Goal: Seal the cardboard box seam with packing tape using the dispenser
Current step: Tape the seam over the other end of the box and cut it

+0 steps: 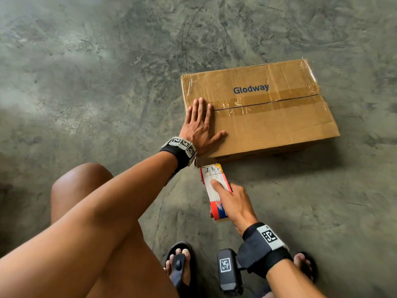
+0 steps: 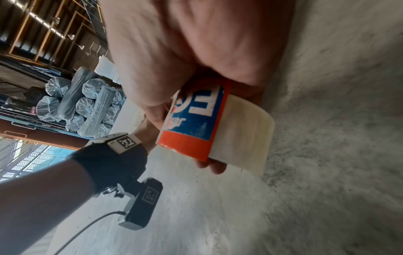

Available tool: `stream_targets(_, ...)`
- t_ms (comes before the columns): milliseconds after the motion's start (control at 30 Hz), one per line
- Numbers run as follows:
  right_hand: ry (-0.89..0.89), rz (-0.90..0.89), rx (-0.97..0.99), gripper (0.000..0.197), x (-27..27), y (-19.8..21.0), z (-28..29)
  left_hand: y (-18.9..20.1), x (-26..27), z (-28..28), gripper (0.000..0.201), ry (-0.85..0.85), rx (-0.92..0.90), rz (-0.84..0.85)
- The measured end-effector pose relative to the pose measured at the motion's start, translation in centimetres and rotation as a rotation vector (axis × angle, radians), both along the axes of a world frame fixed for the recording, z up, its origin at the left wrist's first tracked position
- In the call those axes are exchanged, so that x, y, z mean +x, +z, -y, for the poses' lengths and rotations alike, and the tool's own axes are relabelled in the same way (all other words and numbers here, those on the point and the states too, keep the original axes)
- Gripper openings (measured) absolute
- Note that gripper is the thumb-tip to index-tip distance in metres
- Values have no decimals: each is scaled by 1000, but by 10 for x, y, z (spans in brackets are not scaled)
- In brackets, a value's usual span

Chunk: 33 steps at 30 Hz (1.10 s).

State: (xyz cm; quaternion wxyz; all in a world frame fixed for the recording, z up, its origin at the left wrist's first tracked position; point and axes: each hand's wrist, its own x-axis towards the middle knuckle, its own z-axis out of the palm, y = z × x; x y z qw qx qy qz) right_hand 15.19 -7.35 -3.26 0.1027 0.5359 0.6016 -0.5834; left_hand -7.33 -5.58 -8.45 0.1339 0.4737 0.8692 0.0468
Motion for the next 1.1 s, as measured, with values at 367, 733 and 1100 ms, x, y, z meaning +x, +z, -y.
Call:
stream_targets(367,-5,48,-48,40,20,16,1,5,0,0,105,5,-12,14)
stream_targets(733,30,175,-57,60,-40,-38,-25,5,1,1,104,16,1,19)
stream_targets(1100,65,384,-120,60,12,-126,-12,2,-2,0,103,15,20,15)
